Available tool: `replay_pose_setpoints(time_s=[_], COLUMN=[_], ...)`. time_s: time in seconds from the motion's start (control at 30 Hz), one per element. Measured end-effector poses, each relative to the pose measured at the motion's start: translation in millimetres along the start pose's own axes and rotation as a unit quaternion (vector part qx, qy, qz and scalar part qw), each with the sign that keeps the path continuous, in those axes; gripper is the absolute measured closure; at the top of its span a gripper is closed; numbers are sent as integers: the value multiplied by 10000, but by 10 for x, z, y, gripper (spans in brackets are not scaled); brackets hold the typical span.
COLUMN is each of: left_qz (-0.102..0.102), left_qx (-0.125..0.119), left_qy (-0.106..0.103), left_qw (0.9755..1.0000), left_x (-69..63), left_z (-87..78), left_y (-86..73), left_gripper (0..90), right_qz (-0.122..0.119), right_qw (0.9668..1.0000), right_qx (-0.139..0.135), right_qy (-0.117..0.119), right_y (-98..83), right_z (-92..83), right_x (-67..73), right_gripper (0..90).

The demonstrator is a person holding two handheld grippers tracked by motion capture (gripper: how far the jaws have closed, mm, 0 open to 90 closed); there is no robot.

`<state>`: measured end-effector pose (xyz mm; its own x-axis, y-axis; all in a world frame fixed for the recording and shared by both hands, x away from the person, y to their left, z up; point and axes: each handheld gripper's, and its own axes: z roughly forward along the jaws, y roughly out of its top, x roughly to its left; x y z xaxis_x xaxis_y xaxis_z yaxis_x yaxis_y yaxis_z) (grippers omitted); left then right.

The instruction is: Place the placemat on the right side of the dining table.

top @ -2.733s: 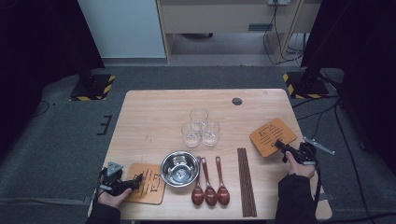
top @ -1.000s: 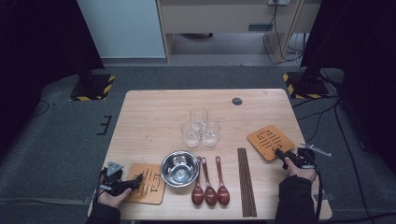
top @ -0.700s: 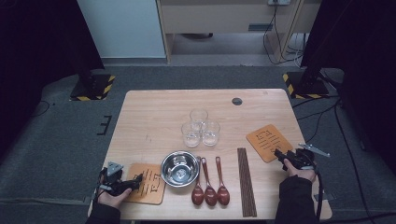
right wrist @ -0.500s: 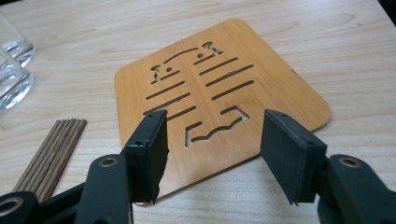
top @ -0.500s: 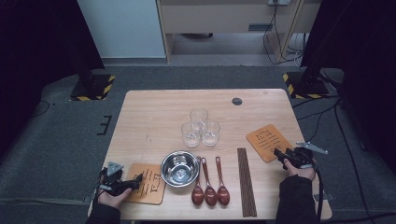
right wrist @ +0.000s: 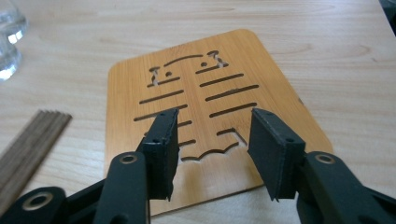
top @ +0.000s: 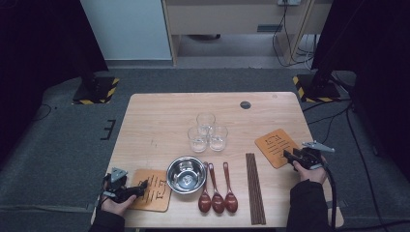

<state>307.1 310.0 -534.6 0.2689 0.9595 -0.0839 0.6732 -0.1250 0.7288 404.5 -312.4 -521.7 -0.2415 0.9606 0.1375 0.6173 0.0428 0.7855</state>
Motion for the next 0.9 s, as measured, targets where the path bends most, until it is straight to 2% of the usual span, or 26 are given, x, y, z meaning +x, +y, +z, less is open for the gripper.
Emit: replay_pose_setpoints(time_s=[0.1,0.3,0.37,0.53,0.63,0.73,0.9], left_qz=[0,0,-3,1,2,2,2], left_qx=[0,0,-1,0,1,1,0], left_qy=[1,0,0,-1,-1,-1,-2], left_qw=[10000,10000,10000,10000,10000,10000,10000], left_x=[0,0,-1,0,0,0,0], left_z=[0,0,0,0,0,1,1], left_y=[0,0,0,0,0,0,0], left_gripper=[55,54,54,54,54,54,54], right_qz=[-224,-328,-343,-439,-526,-655,-705], right_qw=[9997,9993,9990,9985,9981,9972,9968], right_qx=[14,192,293,321,317,312,312], right_qy=[-4,-38,-26,-58,-86,-152,-189], right_y=[19,-1,-13,-23,-33,-42,-47], right_z=[36,98,119,126,138,144,145], right_x=[1,-13,-9,-1,26,48,59], right_gripper=[562,554,520,485,408,393,388])
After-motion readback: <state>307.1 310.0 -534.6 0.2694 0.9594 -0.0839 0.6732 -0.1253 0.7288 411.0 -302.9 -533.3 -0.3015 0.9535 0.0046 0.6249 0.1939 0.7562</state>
